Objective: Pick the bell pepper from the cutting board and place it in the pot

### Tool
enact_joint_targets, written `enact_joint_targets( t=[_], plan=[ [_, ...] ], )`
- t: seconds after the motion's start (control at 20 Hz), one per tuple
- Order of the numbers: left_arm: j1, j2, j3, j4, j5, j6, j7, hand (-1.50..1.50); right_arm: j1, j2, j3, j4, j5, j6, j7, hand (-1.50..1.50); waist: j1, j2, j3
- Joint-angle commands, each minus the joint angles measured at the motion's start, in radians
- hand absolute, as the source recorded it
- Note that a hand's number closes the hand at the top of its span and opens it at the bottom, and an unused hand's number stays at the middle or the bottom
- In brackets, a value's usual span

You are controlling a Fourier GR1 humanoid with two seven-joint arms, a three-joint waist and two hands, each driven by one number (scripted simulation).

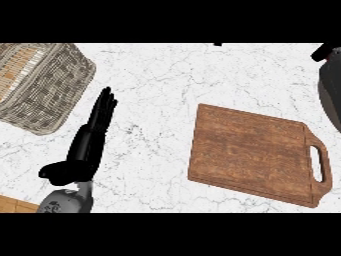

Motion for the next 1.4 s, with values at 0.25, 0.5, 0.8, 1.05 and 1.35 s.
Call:
enact_joint_targets(
  t=[0.25,0.5,0.8,1.05,1.35],
  plan=[
    [-0.013,-0.019,-0.013,0.013,-0.008,0.01,0.017,0.0,-0.138,-0.076,0.005,0.149,0.153,-0.013,0.232,1.5,0.008,-0.003,-0.001],
    [-0.019,-0.009,0.01,0.028,-0.007,0.015,0.01,0.0,-0.161,-0.096,-0.008,0.198,0.204,-0.026,0.294,1.5,-0.013,-0.009,0.0],
    [-0.005,0.001,0.02,0.011,0.001,0.014,0.03,0.0,-0.14,-0.128,-0.041,0.249,0.236,-0.058,0.324,1.5,-0.044,-0.022,0.003],
    [0.014,0.01,0.031,0.025,0.001,0.009,-0.001,0.0,-0.134,-0.124,-0.063,0.274,0.261,-0.076,0.359,1.5,-0.062,-0.028,0.002],
    [0.039,0.012,0.047,0.043,-0.002,0.019,-0.016,0.0,-0.075,-0.157,-0.123,0.299,0.241,-0.141,0.29,1.5,-0.097,-0.038,0.003]
  ],
)
